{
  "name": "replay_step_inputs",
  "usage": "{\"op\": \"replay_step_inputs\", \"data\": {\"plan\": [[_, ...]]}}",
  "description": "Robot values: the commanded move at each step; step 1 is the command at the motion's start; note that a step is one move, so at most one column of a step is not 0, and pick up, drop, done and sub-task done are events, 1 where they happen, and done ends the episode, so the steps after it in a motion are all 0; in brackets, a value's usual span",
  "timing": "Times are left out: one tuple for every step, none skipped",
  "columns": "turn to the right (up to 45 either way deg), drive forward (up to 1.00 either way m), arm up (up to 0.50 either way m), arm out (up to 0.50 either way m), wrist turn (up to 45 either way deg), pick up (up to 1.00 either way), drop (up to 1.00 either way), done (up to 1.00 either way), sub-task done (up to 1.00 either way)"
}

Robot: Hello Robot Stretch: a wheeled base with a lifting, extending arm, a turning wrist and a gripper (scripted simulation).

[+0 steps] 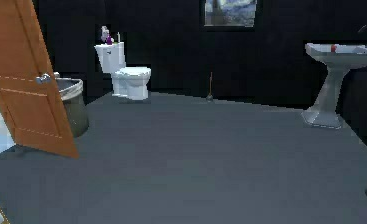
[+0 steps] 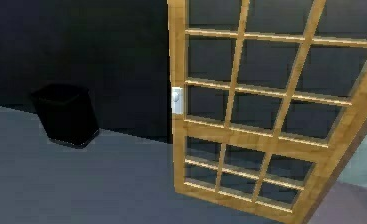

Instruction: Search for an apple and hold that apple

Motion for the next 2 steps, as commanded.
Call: {"op": "replay_step_inputs", "data": {"plan": [[-9.0, 0.0, 0.0, 0.0, 0.0, 0.0, 0.0, 0.0, 0.0], [0.0, 0.95, 0.0, 0.0, 0.0, 0.0, 0.0, 0.0, 0.0]]}}
